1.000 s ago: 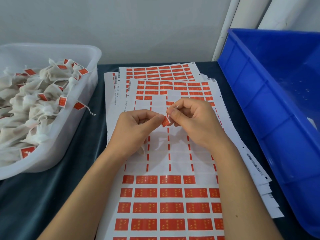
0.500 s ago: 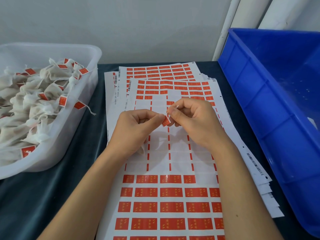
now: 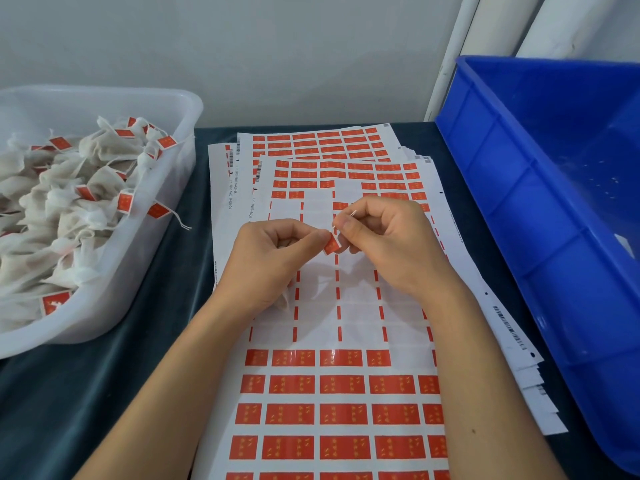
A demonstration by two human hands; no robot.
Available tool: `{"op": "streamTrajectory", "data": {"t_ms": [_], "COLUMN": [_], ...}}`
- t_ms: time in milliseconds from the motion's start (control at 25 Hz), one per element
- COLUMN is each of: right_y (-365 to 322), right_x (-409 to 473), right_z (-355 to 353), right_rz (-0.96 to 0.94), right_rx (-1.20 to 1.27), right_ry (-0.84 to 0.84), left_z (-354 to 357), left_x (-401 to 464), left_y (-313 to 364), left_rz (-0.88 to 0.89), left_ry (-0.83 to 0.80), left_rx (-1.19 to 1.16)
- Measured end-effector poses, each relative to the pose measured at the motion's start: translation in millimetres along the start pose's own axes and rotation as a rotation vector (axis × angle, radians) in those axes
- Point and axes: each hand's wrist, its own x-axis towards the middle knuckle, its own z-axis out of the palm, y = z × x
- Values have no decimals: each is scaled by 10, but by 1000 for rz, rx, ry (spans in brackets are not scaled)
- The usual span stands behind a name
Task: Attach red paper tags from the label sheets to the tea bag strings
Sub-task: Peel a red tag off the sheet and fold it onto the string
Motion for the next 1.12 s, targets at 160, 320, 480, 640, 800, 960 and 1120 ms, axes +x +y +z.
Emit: {"op": "streamTrajectory", "data": {"t_ms": [160, 320, 480, 640, 800, 960, 1120], "right_y": [9, 12, 27, 33, 43, 9, 14], "right_x": [1, -22, -3, -11, 4, 0, -2], "right_z": [-9, 3, -4, 9, -15, 25, 31], "right_rz": [-6, -21, -11, 6, 37, 5, -5], "right_rx": [60, 51, 45, 6, 55, 48, 9], "right_ry": [-61, -177, -138, -130, -119, -115, -86], "left_z": [4, 10, 19, 16, 19, 9, 15], "left_x": [17, 16, 25, 28, 37, 45, 51], "left_y": [-24, -32, -36, -49, -68, -92, -112], "left_rz": [27, 48, 36, 27, 31, 79, 90], "left_ry": [19, 37, 45, 44, 48, 13, 11], "left_rx": [-7, -26, -33, -34, -18, 26, 29]}}
